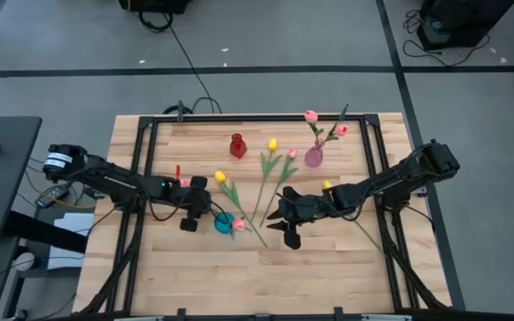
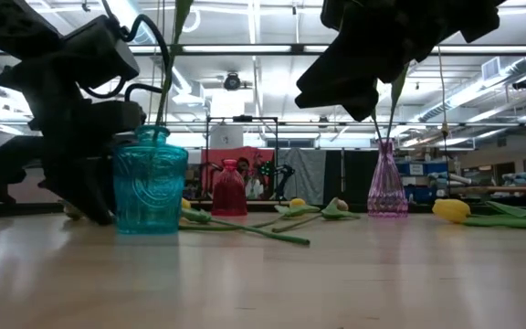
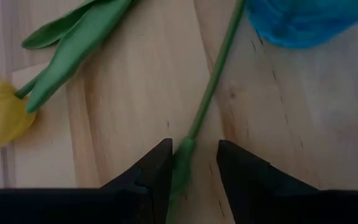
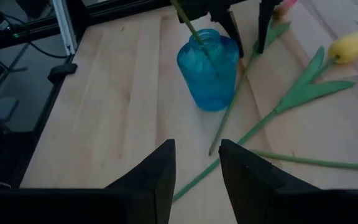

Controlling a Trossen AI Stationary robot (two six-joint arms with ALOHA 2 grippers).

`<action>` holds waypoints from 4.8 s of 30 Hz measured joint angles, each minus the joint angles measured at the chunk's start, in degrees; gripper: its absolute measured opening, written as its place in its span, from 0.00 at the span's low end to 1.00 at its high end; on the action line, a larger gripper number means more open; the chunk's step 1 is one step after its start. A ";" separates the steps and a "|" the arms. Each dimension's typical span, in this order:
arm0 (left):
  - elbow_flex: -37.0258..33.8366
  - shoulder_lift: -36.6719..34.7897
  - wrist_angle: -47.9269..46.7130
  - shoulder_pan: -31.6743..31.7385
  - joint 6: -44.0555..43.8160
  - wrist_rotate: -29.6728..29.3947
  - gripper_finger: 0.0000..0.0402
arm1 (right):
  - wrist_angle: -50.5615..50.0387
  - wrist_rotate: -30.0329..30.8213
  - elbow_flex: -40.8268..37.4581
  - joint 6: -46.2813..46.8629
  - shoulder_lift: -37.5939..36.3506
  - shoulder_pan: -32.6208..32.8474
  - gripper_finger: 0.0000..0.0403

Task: Sort flowers into vase by color
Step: Put the left light pink tulip into the blue flower vase

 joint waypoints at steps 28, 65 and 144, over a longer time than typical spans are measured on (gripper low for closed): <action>10.84 -4.17 -13.64 1.60 0.15 -7.29 0.01 | 1.86 8.98 -0.02 -1.67 0.02 0.47 0.34; 25.76 14.38 -4.09 9.84 11.66 6.08 0.01 | 17.21 11.35 2.76 -11.50 11.41 -9.33 0.31; 9.09 -2.01 47.47 14.42 -11.99 23.21 0.25 | 24.76 37.12 2.91 -21.77 3.82 -0.38 0.05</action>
